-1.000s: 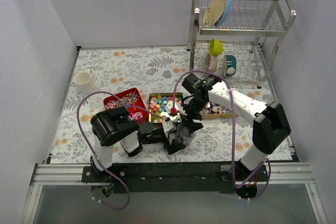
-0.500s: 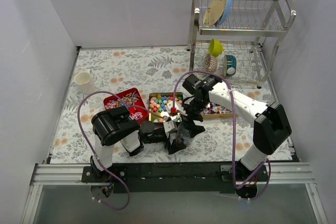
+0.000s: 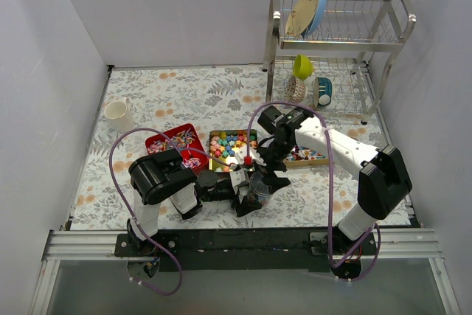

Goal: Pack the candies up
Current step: Screw the bottle lid onto the packing bottle.

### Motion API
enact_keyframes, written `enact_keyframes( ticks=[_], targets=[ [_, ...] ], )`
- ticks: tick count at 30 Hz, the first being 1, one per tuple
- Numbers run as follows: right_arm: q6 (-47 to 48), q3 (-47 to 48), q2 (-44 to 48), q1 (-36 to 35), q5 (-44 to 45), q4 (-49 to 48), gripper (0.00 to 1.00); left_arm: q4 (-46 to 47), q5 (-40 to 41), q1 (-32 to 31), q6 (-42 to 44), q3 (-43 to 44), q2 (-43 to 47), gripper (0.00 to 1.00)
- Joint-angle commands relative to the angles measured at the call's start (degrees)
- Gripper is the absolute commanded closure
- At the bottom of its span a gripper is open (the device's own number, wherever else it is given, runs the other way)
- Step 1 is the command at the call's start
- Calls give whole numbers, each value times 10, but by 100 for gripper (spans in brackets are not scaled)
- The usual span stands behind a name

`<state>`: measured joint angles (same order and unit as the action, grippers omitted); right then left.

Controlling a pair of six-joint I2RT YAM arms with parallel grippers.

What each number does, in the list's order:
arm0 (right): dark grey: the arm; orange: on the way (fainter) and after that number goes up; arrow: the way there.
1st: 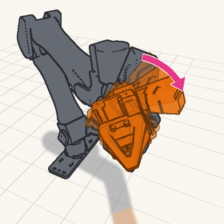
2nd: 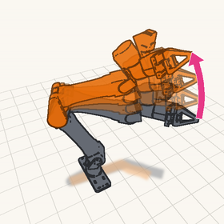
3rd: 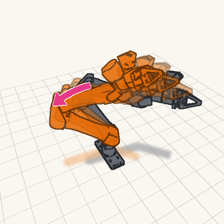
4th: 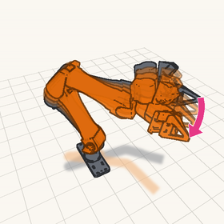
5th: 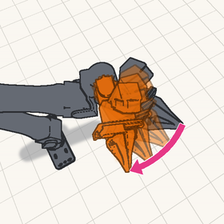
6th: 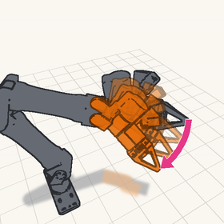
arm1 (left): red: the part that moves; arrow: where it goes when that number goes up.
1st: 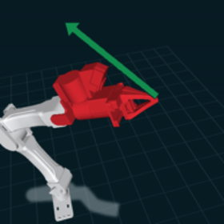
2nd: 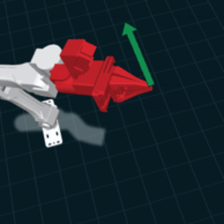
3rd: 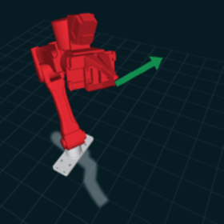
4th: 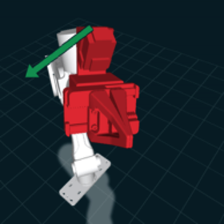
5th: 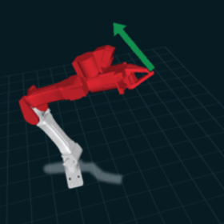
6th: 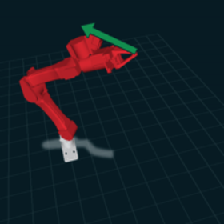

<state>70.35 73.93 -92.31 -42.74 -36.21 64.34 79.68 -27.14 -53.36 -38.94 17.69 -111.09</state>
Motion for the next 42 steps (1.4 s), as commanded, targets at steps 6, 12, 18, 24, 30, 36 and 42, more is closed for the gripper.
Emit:
enact_keyframes(
  ticks=[6,12,18,24,30,36,42],
  targets=[
    [47,-20,-1,-5,-10,15,2,-83,25,10,-16,-8,-19,100],
    [52,-39,6,-5,-1,-2,2,-80,25,10,-18,-7,-22,100],
    [20,-54,3,-7,3,-32,21,-78,30,9,-19,-8,-23,100],
    [-93,-101,34,-18,5,-103,34,-78,64,9,-12,-7,-22,100],
    [-256,-148,64,-30,39,-175,37,-82,81,9,-10,-6,-20,100],
    [-335,-166,68,-30,52,-202,40,-89,90,8,-6,-4,-19,100],
    [-326,-163,62,-30,59,-202,39,-116,83,7,-9,5,-5,86]
  ],
)
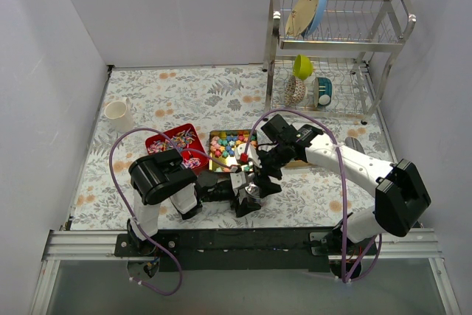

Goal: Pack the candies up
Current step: Screw the bottle lid onto the packing bottle.

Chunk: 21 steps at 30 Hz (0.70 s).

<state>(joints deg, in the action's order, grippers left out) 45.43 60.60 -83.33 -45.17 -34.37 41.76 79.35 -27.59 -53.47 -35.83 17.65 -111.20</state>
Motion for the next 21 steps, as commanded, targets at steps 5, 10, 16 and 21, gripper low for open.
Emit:
enact_keyframes(
  ticks=[5,10,16,21],
  targets=[
    [-64,-28,-20,-5,55,25,35,-156,96,9,-51,-14,69,2],
    [-59,-32,-9,-5,61,18,29,-309,69,8,-71,-31,208,2],
    [-32,-26,-13,-5,56,20,19,-529,55,8,-72,7,341,2],
    [14,33,-15,-5,20,83,2,-614,-21,9,-21,-6,537,2]
  ],
)
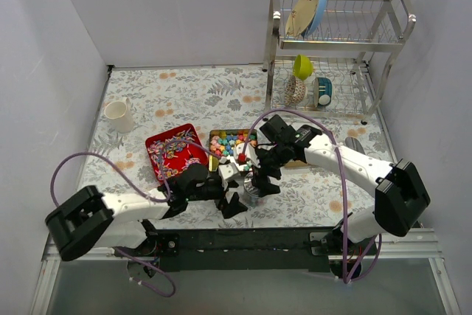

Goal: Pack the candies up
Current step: Screw the bottle lid onto the packing bottle, then reset both arms

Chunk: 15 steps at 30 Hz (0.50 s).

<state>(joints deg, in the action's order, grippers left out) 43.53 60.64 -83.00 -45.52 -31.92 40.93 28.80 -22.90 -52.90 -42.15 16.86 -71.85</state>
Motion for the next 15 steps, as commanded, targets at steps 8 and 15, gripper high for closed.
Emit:
enact_keyframes(
  ticks=[8,15],
  targets=[
    [-39,143,12,23,15,134,2,-307,-15,6,55,88,290,2],
    [-303,106,76,107,274,-29,2,-414,132,93,16,171,333,2]
  ],
)
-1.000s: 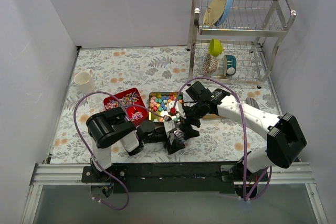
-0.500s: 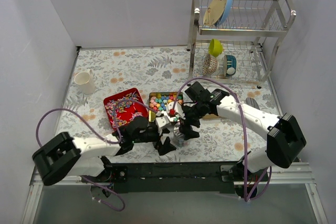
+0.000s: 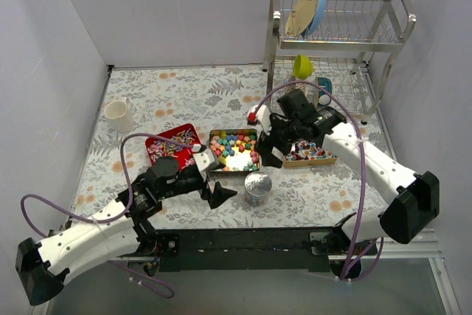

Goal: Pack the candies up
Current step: Reset both arms

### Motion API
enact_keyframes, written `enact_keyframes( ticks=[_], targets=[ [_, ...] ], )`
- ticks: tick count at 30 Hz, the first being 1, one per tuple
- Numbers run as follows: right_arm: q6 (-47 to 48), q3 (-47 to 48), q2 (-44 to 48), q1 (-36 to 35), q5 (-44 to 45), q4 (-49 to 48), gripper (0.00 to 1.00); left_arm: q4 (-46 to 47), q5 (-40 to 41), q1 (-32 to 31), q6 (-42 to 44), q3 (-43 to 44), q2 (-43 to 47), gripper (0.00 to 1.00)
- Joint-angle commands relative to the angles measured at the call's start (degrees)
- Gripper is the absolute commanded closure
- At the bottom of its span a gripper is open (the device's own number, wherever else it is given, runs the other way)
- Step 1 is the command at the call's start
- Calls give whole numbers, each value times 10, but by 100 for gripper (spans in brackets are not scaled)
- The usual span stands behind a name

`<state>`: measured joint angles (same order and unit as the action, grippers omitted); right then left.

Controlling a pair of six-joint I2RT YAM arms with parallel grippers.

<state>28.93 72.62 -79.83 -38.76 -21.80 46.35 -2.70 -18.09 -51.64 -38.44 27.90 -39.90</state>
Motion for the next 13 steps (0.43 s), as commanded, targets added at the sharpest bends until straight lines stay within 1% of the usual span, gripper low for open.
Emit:
enact_keyframes(
  ticks=[1,2,4,6,9,10,11,13],
  targets=[
    [-157,-17,61,48,233,-86,2,-127,79,107,-35,69,7,2],
    [-167,-20,68,68,264,-88,2,-145,81,146,-42,79,-10,2],
    [-177,-34,85,82,341,-84,2,-185,104,169,-72,95,-21,2],
    [-181,-46,100,94,365,-83,2,-183,128,201,-89,95,-11,2],
    [-176,-69,139,110,345,-79,2,-167,112,251,-111,103,-8,2],
    [-174,-72,150,119,317,-73,2,-167,110,268,-119,116,-15,2],
    [-173,-73,156,134,306,-67,2,-170,111,306,-142,125,-25,2],
    [-169,-74,170,146,303,-65,2,-168,123,343,-165,138,-54,2]
  ],
)
